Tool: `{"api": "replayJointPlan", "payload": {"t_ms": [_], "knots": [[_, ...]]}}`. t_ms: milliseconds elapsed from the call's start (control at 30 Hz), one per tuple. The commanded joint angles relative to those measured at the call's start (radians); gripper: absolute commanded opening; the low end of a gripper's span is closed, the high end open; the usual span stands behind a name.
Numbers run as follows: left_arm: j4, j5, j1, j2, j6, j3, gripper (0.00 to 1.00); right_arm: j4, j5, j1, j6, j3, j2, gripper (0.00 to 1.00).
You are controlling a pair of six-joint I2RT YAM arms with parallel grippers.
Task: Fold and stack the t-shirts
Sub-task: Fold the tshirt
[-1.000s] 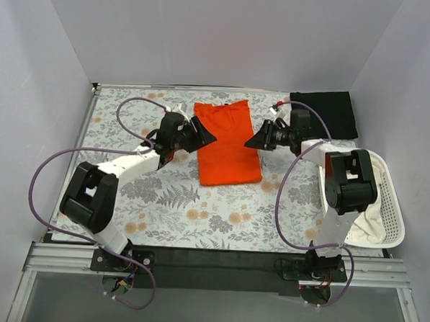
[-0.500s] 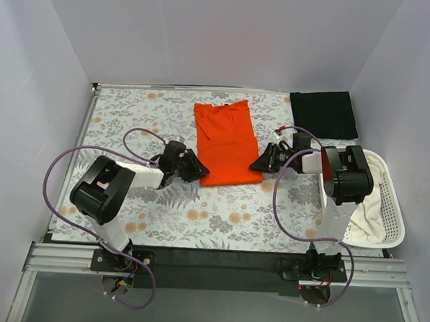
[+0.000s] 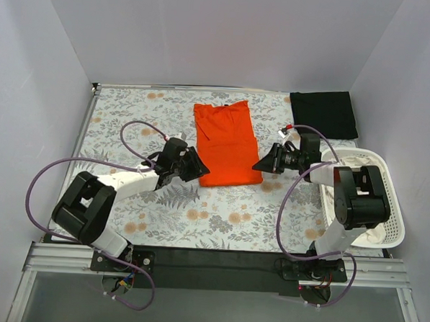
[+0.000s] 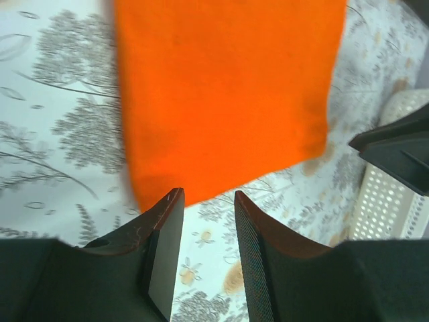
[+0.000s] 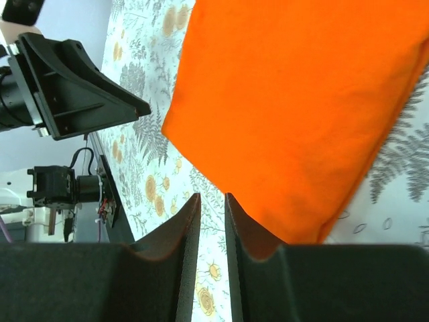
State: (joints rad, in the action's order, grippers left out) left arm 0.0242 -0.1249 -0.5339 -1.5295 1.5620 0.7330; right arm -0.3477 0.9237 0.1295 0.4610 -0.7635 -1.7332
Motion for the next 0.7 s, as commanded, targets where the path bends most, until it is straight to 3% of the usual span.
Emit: {"api": "replayJointPlan", "payload": {"t_ms": [0, 400, 667], "knots": [[-0.056, 0.014, -0.037, 0.046, -0.019, 0.039, 0.36, -0.013, 0.012, 0.015, -0.004, 0.055, 0.041, 0.23], [-0.055, 0.094, -0.043, -0.090, 0.032, -0.049, 0.29, -0.039, -0.158, -0.014, -0.044, 0.151, -0.048, 0.19], [-0.168, 0.172, -0.043, 0.071, 0.044, -0.069, 0.32, -0.025, -0.166, -0.005, -0.009, 0.184, 0.102, 0.21]]}}
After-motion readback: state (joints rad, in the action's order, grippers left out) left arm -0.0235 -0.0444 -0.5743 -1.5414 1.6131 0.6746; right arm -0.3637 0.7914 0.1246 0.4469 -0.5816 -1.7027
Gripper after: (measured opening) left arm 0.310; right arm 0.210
